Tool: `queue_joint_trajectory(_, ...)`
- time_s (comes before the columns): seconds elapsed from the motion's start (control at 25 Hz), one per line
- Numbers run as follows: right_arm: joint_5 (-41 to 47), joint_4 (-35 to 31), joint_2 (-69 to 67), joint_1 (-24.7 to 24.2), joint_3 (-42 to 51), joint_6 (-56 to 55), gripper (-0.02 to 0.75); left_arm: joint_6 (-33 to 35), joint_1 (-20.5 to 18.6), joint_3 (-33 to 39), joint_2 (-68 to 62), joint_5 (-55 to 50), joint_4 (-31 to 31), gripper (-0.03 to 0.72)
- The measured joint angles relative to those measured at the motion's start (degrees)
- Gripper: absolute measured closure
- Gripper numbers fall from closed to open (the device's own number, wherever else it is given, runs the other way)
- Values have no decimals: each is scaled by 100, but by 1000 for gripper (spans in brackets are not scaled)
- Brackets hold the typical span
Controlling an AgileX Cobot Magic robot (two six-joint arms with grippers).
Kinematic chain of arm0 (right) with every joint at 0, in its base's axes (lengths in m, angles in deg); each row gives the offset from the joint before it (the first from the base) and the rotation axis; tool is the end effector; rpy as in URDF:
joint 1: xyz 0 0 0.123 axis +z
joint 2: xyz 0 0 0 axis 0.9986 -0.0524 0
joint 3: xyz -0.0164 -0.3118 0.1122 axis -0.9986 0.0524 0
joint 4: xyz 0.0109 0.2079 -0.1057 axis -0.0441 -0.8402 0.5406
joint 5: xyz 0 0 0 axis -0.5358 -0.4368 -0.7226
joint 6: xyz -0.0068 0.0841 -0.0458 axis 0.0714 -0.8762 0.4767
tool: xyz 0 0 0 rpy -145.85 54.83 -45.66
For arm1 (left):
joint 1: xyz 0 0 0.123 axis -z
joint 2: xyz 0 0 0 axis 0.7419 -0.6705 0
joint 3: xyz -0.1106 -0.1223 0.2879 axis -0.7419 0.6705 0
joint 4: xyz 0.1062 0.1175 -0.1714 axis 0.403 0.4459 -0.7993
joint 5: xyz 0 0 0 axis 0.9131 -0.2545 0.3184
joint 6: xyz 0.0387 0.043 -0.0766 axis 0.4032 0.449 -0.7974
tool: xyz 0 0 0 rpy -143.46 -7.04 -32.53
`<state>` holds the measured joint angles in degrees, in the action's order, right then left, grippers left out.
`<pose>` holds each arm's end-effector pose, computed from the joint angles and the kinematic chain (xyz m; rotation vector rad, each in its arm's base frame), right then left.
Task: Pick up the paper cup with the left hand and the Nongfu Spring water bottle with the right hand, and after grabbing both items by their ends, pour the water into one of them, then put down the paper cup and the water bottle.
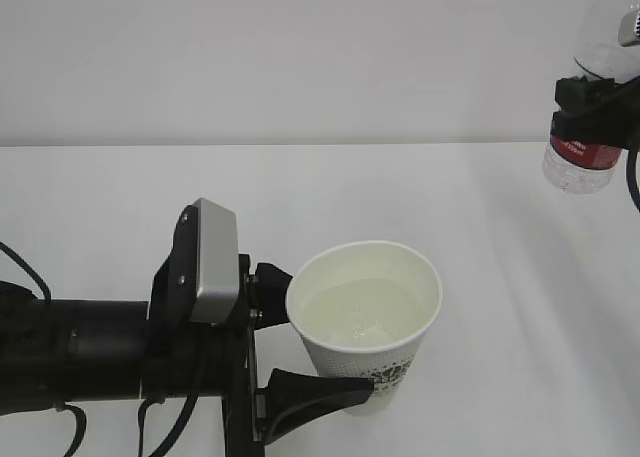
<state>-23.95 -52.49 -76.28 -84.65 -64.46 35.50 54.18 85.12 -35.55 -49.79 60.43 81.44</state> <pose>0.3099 0.0187 0.2853 -0.1978 1.7850 -0.0092 0.1950 -0.2279 0.2072 1.2572 1.4459 -0.9534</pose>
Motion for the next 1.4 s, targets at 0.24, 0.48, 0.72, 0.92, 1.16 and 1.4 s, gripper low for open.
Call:
queue_joint_trajectory(0.24, 0, 0, -12, 0, 0, 0, 374, 0, 0, 0, 0, 0, -318, 153)
queue_joint_trajectory(0.48, 0, 0, -12, 0, 0, 0, 375, 61, 0, 0, 0, 0, -589, 153)
queue_joint_trajectory(0.72, 0, 0, -12, 0, 0, -8, 375, 315, 0, 0, 0, -10, -1081, 153)
queue_joint_trajectory(0.92, 0, 0, -12, -13, 0, -8, 375, 375, 0, 0, 0, -10, -1599, 153)
queue_joint_trajectory(1.16, 0, 0, -12, -13, 0, -8, 375, 458, -29, 0, 0, -10, -1867, 154)
queue_joint_trajectory(1.4, 0, 0, -12, -13, 0, -8, 376, 481, -234, 0, 0, -10, -1959, 154)
